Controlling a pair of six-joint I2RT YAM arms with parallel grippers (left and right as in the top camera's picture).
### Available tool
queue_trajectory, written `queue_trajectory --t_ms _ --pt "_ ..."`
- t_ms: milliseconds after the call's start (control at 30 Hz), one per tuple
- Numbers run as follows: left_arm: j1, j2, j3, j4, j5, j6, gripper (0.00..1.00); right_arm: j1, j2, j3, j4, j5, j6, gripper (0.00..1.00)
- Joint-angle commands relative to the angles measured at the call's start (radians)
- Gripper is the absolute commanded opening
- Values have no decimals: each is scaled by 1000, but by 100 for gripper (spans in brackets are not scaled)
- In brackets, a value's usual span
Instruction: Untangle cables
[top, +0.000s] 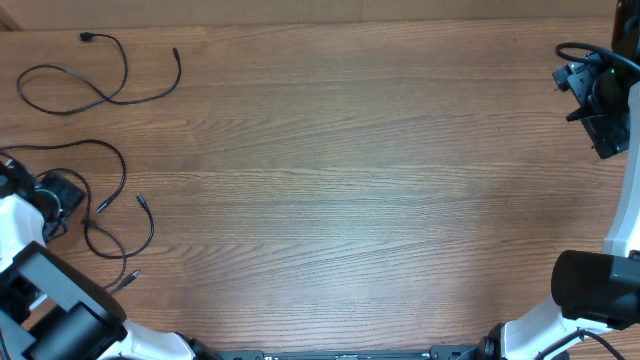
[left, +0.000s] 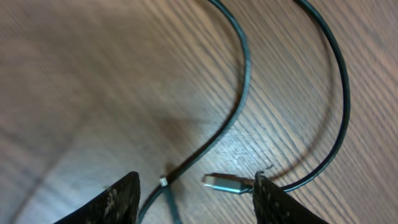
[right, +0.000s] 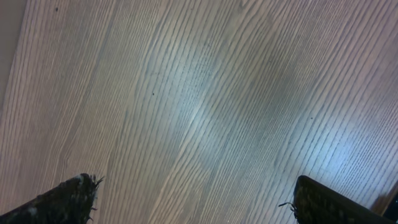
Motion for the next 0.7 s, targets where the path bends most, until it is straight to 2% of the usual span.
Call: queue_trajectory --t_ms 0,267,367,600,667 --pt "-40 82 2 10 24 101 57 2 -7 -4 5 18 -4 100" --pt "-66 153 3 70 -55 112 62 2 -7 -4 5 18 -4 100" --pt "-54 164 3 75 -56 165 52 2 -7 -4 5 18 -4 100" --pt "-55 229 2 29 -58 173 43 2 -7 -4 5 18 -4 100" --pt "-55 249 2 23 -41 150 32 2 -7 -4 5 18 -4 100"
